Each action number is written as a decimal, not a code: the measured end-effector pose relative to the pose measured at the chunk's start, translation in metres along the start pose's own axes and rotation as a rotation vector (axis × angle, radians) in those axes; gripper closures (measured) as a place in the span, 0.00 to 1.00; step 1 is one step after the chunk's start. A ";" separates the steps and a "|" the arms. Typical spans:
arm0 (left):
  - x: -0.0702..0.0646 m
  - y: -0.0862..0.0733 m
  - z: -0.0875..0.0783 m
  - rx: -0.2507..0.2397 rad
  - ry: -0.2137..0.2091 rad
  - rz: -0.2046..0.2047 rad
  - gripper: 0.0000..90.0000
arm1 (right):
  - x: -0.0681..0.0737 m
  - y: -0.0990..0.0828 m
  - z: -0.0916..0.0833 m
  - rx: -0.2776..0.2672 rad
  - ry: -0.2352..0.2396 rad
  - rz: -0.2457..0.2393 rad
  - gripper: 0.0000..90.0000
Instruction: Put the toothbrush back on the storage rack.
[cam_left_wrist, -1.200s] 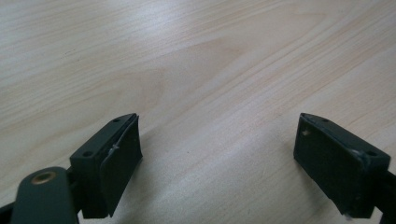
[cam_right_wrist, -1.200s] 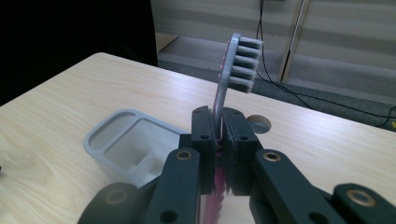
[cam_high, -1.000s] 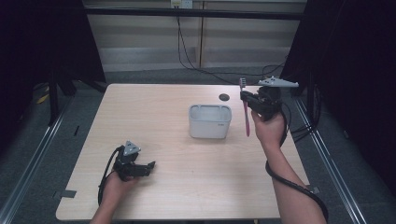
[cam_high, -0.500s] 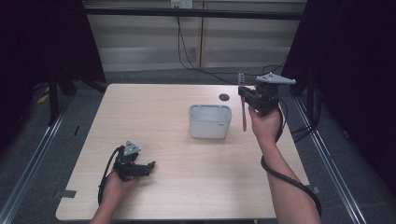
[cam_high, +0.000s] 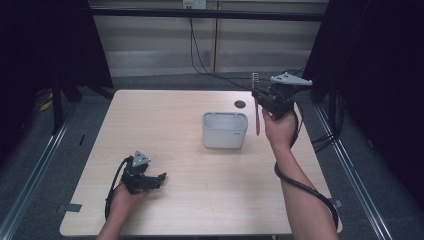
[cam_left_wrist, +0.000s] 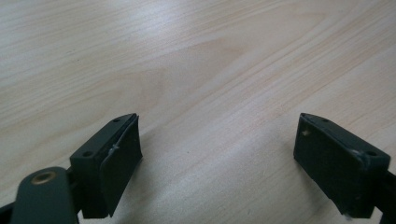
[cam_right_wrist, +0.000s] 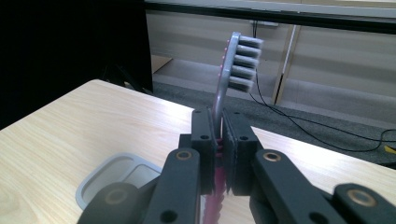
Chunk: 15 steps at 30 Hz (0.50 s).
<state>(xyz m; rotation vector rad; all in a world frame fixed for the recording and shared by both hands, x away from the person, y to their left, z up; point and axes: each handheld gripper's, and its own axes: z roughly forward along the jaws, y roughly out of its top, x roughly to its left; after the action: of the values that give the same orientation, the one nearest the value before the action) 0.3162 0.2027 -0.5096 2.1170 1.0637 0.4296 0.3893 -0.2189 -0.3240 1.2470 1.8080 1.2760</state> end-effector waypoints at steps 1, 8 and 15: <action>0.000 0.000 0.000 0.000 0.000 0.000 0.16 | 0.001 0.001 0.001 -0.002 -0.002 -0.003 0.93; 0.000 0.000 0.000 0.000 0.000 0.000 0.16 | 0.004 0.004 0.007 -0.015 -0.006 -0.003 0.93; 0.000 0.000 0.000 0.001 0.000 0.000 0.16 | 0.005 0.005 0.013 -0.018 -0.012 -0.003 0.93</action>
<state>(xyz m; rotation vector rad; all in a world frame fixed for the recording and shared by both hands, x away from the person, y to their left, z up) 0.3162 0.2027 -0.5095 2.1179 1.0636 0.4292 0.4002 -0.2088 -0.3242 1.2392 1.7856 1.2779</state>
